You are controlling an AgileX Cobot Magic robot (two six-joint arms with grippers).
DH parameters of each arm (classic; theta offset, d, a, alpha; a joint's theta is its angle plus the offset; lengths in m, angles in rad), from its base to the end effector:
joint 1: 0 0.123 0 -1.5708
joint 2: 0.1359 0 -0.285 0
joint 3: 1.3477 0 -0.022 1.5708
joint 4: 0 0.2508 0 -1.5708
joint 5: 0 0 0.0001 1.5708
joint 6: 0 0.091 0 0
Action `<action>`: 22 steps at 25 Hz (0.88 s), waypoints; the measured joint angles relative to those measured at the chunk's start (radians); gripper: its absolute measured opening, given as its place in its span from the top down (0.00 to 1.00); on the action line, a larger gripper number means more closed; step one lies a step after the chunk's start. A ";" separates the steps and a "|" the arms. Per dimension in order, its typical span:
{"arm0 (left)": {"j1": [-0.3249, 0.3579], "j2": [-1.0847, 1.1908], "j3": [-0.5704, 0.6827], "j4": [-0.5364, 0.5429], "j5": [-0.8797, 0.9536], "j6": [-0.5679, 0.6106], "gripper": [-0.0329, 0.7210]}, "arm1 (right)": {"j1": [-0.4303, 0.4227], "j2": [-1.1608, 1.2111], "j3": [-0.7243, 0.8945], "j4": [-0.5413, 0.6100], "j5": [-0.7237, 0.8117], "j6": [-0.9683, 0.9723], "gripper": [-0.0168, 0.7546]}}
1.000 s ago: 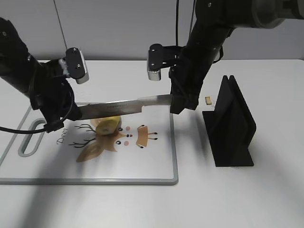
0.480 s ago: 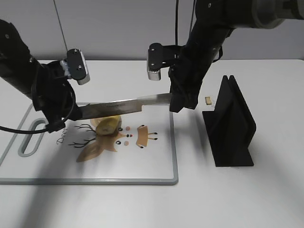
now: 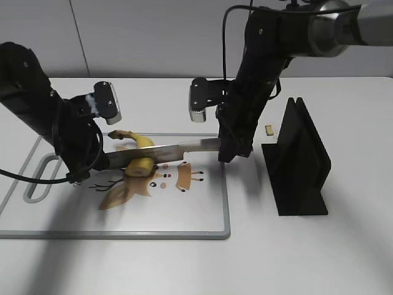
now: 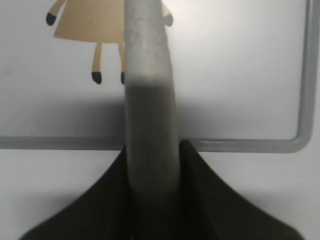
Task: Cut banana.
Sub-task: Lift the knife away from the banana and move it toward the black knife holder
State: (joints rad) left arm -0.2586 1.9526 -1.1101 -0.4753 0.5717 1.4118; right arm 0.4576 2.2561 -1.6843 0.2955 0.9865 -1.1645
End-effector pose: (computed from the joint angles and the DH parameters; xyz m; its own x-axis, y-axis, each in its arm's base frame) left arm 0.3465 -0.1150 0.1304 -0.2293 0.9058 -0.3564 0.9505 0.2872 0.1186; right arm 0.3951 0.2192 0.1322 -0.1004 -0.9583 -0.2677 -0.9949 0.0960 0.0298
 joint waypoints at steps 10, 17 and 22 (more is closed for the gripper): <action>0.000 0.012 0.024 -0.016 -0.034 0.014 0.95 | -0.002 0.043 -0.001 0.023 0.018 -0.004 0.73; 0.000 0.007 0.027 -0.017 -0.032 0.014 0.95 | -0.004 0.042 -0.001 0.030 0.021 -0.006 0.73; 0.000 -0.001 0.027 -0.017 -0.032 0.014 0.95 | -0.004 0.046 -0.001 0.031 0.026 -0.007 0.73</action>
State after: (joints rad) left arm -0.2586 1.9521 -1.0833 -0.4926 0.5401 1.4263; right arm 0.4537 2.3026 -1.6849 0.3270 1.0128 -1.1714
